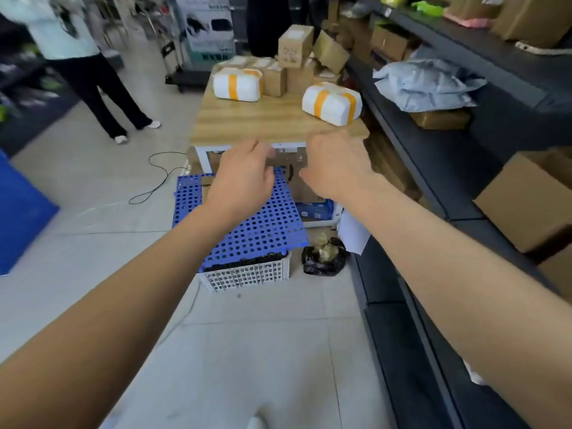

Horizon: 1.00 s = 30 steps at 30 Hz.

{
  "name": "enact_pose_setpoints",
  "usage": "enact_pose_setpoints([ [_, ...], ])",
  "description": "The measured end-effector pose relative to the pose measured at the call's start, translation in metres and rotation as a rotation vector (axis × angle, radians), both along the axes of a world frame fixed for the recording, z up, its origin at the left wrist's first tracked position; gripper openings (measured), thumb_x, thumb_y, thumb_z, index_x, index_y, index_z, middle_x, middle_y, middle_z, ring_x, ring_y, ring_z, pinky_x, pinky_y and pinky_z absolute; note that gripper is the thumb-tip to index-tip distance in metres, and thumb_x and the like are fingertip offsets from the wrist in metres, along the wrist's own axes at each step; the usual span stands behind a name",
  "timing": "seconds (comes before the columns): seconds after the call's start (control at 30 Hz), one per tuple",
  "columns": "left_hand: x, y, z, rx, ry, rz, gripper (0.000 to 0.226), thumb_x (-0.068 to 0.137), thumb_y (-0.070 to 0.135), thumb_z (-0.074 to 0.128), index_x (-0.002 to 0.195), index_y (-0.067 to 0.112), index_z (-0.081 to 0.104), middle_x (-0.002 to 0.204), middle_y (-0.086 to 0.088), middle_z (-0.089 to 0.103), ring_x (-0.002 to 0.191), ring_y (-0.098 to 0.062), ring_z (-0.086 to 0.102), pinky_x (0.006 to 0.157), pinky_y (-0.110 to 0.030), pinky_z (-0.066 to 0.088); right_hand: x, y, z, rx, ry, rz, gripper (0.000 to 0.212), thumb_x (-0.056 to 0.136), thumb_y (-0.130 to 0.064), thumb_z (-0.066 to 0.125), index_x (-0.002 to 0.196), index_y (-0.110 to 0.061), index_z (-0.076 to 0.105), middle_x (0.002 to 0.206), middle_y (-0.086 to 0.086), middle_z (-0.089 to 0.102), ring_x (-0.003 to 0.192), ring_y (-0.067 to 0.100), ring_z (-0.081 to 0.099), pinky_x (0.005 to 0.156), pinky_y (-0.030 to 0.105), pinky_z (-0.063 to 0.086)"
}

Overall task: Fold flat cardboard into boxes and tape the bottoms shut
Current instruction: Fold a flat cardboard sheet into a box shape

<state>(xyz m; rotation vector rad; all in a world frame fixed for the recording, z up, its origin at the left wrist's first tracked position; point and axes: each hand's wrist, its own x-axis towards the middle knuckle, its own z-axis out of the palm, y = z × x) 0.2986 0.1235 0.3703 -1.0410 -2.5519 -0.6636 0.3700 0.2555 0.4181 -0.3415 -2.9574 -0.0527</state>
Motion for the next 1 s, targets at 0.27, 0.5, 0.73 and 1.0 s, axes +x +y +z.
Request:
enact_pose_setpoints([
  [0.27, -0.108, -0.041, -0.061, -0.062, -0.161, 0.14, 0.028, 0.093, 0.008, 0.046, 0.118, 0.003, 0.057, 0.119, -0.014, 0.054, 0.107, -0.031, 0.05, 0.091, -0.037, 0.038, -0.133, -0.015, -0.067, -0.044, -0.109, 0.047, 0.023, 0.093, -0.018, 0.055, 0.113, -0.007, 0.054, 0.111, 0.013, 0.058, 0.106, 0.032, 0.052, 0.077, 0.037, 0.032],
  [0.5, -0.203, -0.02, -0.125, -0.134, -0.281, 0.249, 0.028, 0.095, 0.01, 0.045, 0.122, 0.006, 0.054, 0.126, -0.011, 0.051, 0.112, -0.027, 0.048, 0.096, -0.035, 0.033, -0.248, 0.02, -0.134, -0.09, -0.246, 0.148, 0.042, 0.095, -0.042, 0.052, 0.113, -0.005, 0.055, 0.107, 0.014, 0.06, 0.1, 0.032, 0.055, 0.075, 0.038, 0.035],
  [0.73, -0.292, -0.004, -0.189, -0.175, -0.398, 0.318, 0.029, 0.097, 0.011, 0.044, 0.123, 0.004, 0.054, 0.121, -0.014, 0.052, 0.106, -0.03, 0.049, 0.09, -0.037, 0.037, -0.345, 0.043, -0.206, -0.094, -0.335, 0.2, 0.05, 0.095, -0.047, 0.048, 0.121, -0.004, 0.053, 0.118, 0.015, 0.058, 0.109, 0.032, 0.053, 0.088, 0.042, 0.041],
  [1.0, -0.392, -0.008, -0.285, -0.201, -0.737, 0.471, 0.033, 0.097, 0.015, 0.049, 0.128, 0.005, 0.049, 0.135, -0.013, 0.043, 0.106, -0.028, 0.053, 0.086, -0.036, 0.044, -0.428, 0.068, -0.305, -0.314, -0.458, 0.048, 0.059, 0.095, -0.049, 0.048, 0.127, 0.0, 0.05, 0.082, 0.011, 0.057, 0.074, 0.027, 0.056, 0.058, 0.035, 0.043],
])
